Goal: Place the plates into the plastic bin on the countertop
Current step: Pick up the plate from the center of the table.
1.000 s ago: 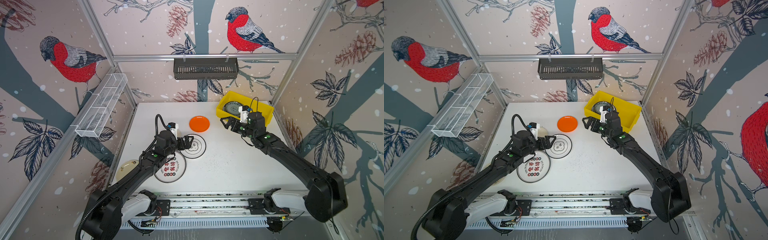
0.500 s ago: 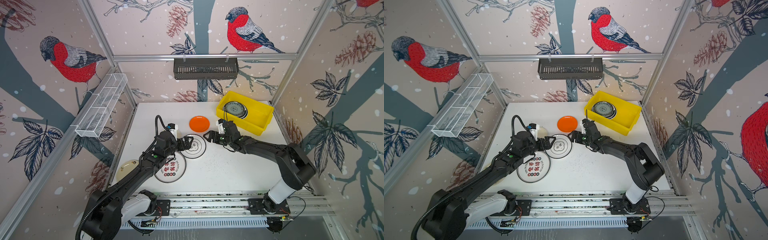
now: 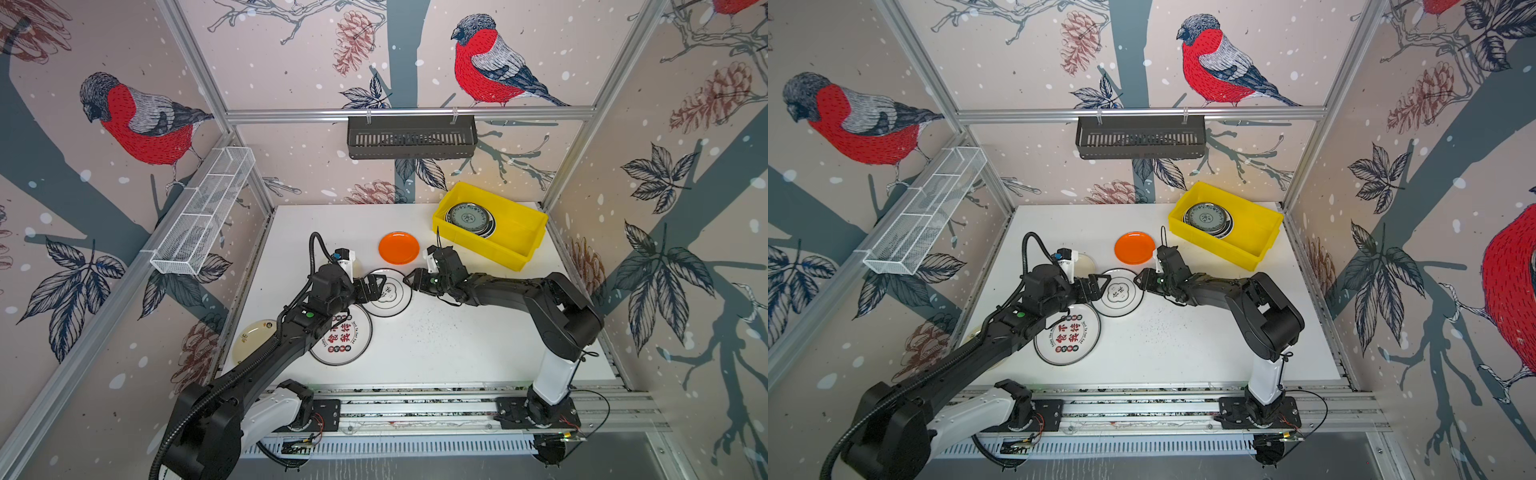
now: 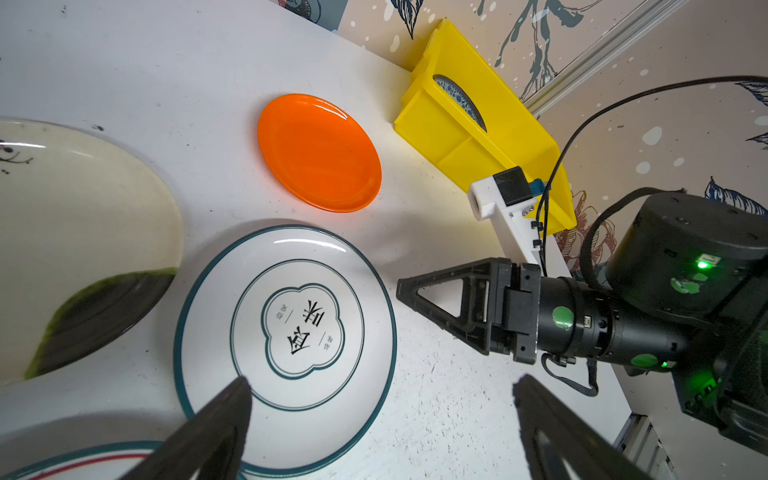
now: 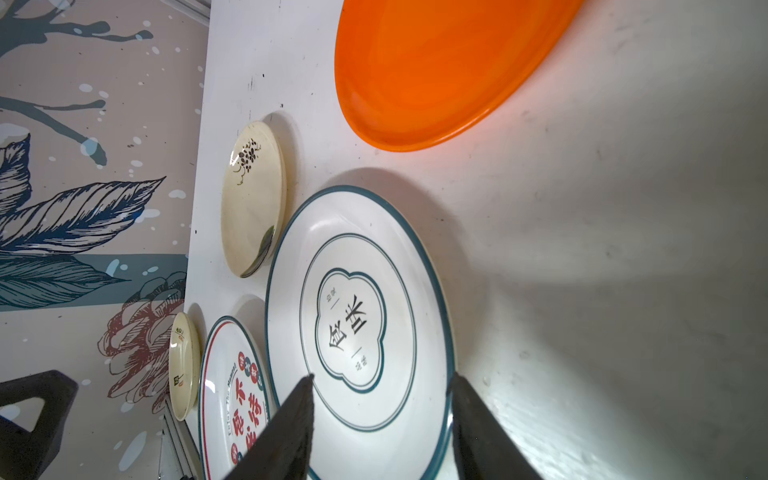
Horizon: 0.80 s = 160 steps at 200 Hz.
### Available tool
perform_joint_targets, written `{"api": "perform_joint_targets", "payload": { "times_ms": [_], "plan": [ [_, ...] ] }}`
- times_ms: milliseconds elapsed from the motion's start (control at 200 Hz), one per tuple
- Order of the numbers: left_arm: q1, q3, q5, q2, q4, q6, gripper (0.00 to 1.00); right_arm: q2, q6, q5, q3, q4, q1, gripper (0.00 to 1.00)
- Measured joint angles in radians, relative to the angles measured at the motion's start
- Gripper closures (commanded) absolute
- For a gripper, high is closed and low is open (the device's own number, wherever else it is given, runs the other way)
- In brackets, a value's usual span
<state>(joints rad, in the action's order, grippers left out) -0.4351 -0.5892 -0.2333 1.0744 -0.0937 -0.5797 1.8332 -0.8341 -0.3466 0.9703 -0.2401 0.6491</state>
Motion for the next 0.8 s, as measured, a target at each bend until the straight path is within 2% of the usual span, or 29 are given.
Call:
{"api": "perform_joint_targets", "payload": {
  "times_ms": [60,265,445,525,801],
  "plan": [
    [0.000,0.000,-0.002,0.006,0.000,0.000,0.02,0.014,0.001,0.000,0.006,0.013,0.000,0.57],
    [0.000,-0.022,-0.029,0.020,0.001,0.000,0.02,0.031,0.021,0.009,0.013,0.054,0.000,0.58],
    [0.000,-0.023,-0.038,0.030,0.001,0.000,0.02,0.051,0.021,0.005,0.011,0.058,0.006,0.68],
    [0.000,-0.025,-0.052,0.039,0.001,0.000,0.02,0.059,0.021,0.003,0.011,0.057,0.009,0.76],
    [0.000,-0.038,-0.079,0.048,0.001,0.000,0.02,0.087,0.000,-0.018,0.017,0.048,0.010,0.76]
  ]
}}
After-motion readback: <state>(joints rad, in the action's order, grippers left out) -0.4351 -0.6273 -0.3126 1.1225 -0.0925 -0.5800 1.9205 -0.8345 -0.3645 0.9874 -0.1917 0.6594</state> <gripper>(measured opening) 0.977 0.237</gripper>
